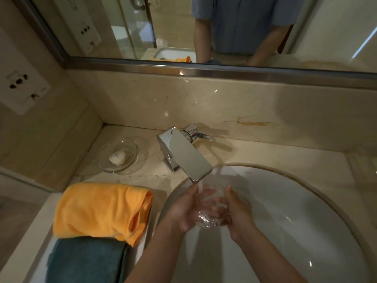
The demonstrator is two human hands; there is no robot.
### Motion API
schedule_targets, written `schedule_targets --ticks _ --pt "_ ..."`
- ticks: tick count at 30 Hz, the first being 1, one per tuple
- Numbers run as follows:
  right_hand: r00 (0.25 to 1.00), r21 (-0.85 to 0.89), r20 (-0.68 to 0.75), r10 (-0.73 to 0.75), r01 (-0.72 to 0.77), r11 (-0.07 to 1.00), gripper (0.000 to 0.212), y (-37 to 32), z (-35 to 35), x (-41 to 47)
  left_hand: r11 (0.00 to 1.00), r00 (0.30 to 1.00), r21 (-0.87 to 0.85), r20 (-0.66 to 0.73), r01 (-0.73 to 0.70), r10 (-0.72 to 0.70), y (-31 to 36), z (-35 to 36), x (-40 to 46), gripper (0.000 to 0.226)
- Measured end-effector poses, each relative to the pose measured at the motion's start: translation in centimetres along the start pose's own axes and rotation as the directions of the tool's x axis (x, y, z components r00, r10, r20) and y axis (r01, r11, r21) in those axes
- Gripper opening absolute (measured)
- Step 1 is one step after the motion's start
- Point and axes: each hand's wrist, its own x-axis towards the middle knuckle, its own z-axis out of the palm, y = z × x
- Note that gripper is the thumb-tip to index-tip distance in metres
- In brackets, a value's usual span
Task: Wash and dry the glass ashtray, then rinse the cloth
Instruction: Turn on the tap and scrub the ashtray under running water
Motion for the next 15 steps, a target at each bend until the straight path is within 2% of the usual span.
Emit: schedule_targets --ticks 2,4,6,8,10,13,15 --pt "0.997 -0.103 -0.052 -0.049 0.043 0.994 0.029 0.1 -0.1 0.0 0.998 0.998 0.036 -0.015 -0.055 0.056 0.1 0.0 -0.1 0.043" --pt "0.993 -0.213 -0.045 -0.106 0.094 0.972 0.03 0.6 -0.2 0.2 0.991 0.991 0.044 -0.029 -0.128 0.13 0.1 0.2 -0.4 0.036" --pt "0.99 -0.33 0.025 -0.136 0.137 0.934 0.027 1.1 0.1 0.1 0.979 0.98 0.064 -0.03 -0.193 0.195 0.0 0.3 -0.5 0.03" --pt "0.987 -0.385 0.114 -0.111 0.147 0.911 0.035 1.6 0.4 0.6 0.97 0.974 0.104 -0.024 -0.22 0.223 -0.1 0.9 -1.0 0.031" --pt "0.983 -0.325 0.173 -0.054 0.109 0.939 0.044 1.4 0.8 1.0 0.967 0.975 0.151 -0.055 -0.203 0.213 -0.5 1.4 -1.1 0.032" --pt "0.972 -0.168 0.208 0.112 -0.077 0.983 0.05 1.2 0.9 1.6 0.973 0.975 0.153 -0.111 -0.173 0.191 -1.3 2.5 -1.5 0.04" --pt "0.955 -0.059 0.252 0.159 -0.149 0.987 0.052 1.0 0.8 1.1 0.961 0.968 0.216 -0.141 -0.173 0.206 -2.2 3.2 -1.8 0.041"
